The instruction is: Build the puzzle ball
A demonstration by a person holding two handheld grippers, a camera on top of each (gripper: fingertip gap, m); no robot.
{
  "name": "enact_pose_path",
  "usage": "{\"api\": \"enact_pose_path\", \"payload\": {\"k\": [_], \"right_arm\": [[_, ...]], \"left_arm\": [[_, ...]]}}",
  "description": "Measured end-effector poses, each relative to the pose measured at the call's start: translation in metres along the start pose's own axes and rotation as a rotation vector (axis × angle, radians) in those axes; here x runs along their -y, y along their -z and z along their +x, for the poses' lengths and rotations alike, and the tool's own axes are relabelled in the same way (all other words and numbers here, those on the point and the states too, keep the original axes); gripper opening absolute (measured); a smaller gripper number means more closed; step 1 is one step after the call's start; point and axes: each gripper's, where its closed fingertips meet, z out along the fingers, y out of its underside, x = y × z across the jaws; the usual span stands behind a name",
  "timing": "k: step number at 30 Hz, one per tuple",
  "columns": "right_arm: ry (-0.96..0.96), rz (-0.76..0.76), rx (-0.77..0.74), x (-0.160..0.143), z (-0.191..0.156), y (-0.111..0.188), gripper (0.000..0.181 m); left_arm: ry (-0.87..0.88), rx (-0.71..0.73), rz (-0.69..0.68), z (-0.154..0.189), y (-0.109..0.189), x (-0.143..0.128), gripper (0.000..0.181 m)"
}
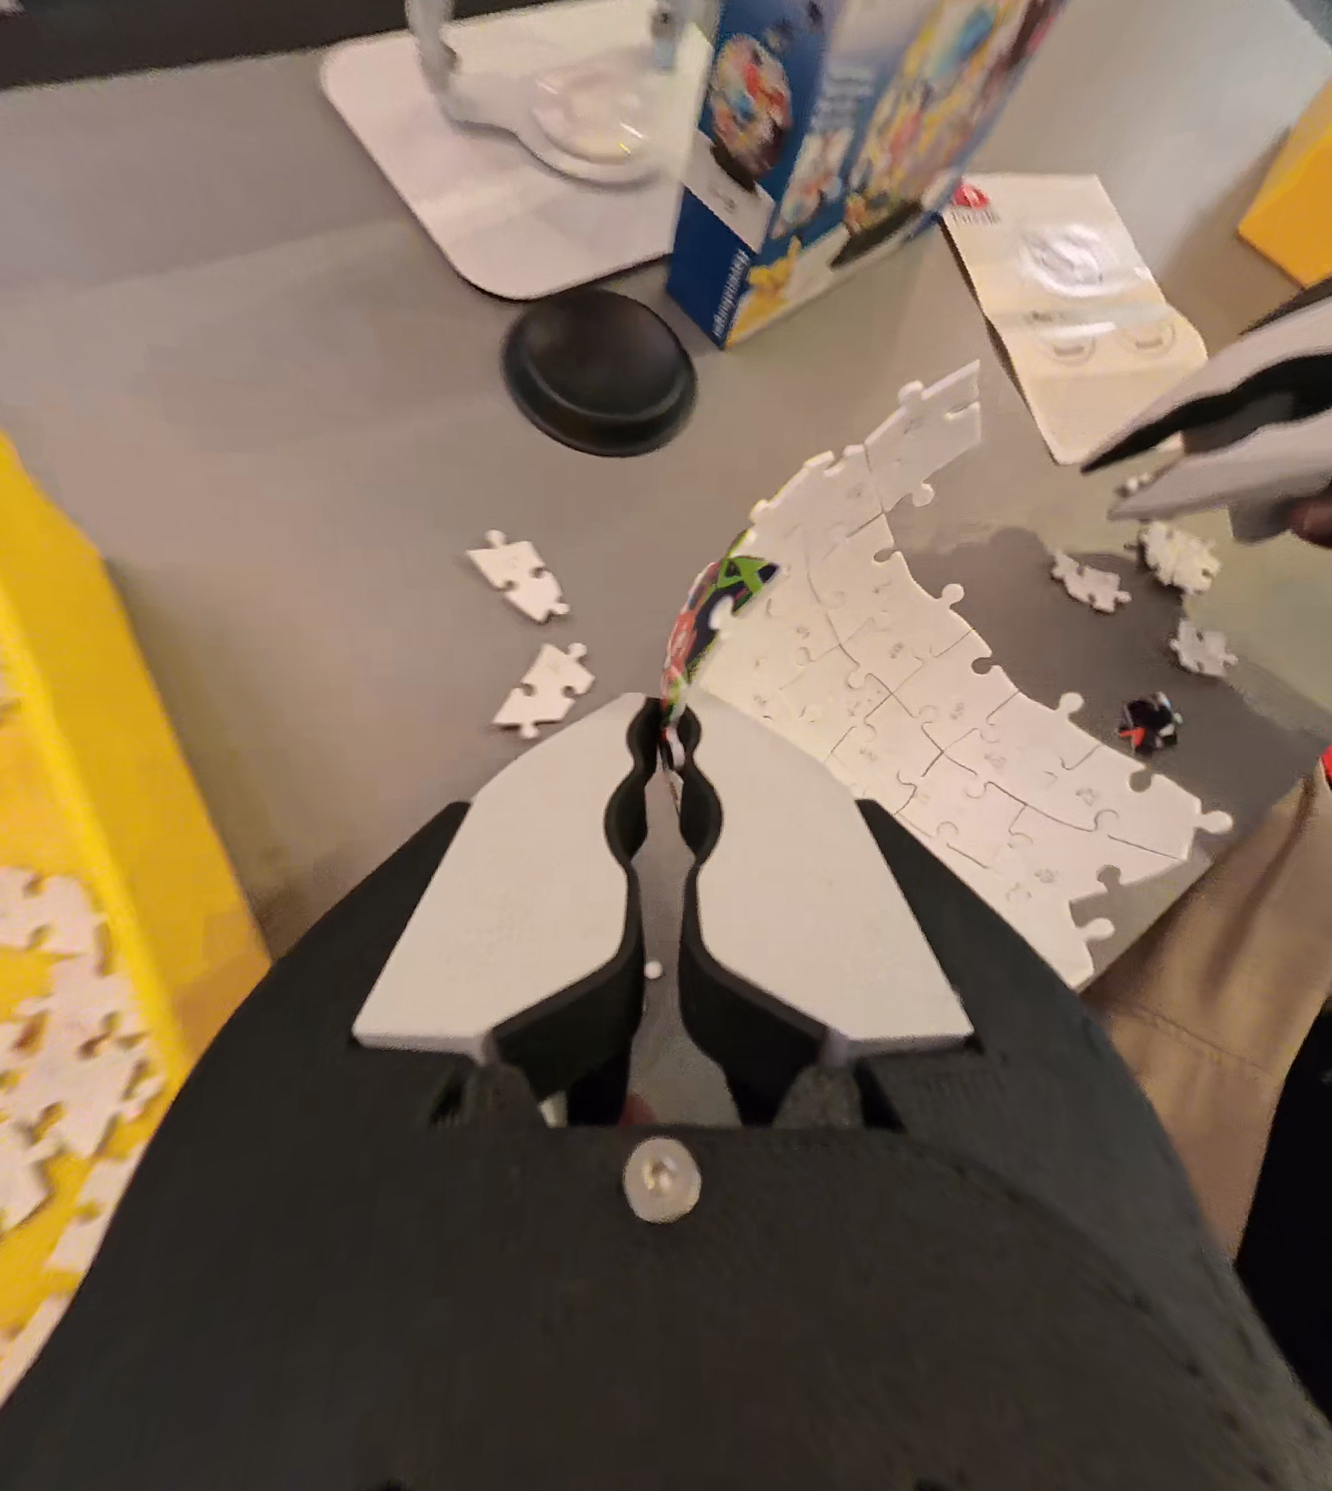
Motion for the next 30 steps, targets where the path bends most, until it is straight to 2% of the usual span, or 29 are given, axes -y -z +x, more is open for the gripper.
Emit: {"api": "enact_pose_path", "payload": {"k": [7, 13, 16, 19, 24, 27, 30], "right_arm": [[0.232, -0.128, 0.099, 0.014, -0.055, -0.064, 0.035], [0.328, -0.179, 0.108, 0.03, -0.062, -0.099, 0.039], [0.366, -0.207, 0.149, 0.032, -0.068, -0.11, 0.048], [0.431, -0.226, 0.107, 0.034, -0.06, -0.119, 0.049], [0.363, -0.249, 0.074, 0.038, -0.025, -0.119, 0.05], [0.329, -0.277, 0.107, 0.031, -0.014, -0.114, 0.043], [0.352, -0.289, 0.152, 0.024, -0.015, -0.115, 0.043]], "left_arm": [[0.076, 0.093, 0.107, -0.045, 0.045, 0.02, 0.002], [0.117, 0.133, 0.161, -0.068, 0.06, 0.021, 0.002], [0.136, 0.135, 0.163, -0.073, 0.06, 0.014, 0.002], [0.147, 0.13, 0.167, -0.076, 0.06, 0.009, 0.002], [0.152, 0.111, 0.17, -0.077, 0.056, 0.006, 0.002], [0.149, 0.098, 0.168, -0.076, 0.052, 0.006, 0.002], [0.137, 0.08, 0.163, -0.072, 0.046, 0.006, 0.002]]}}
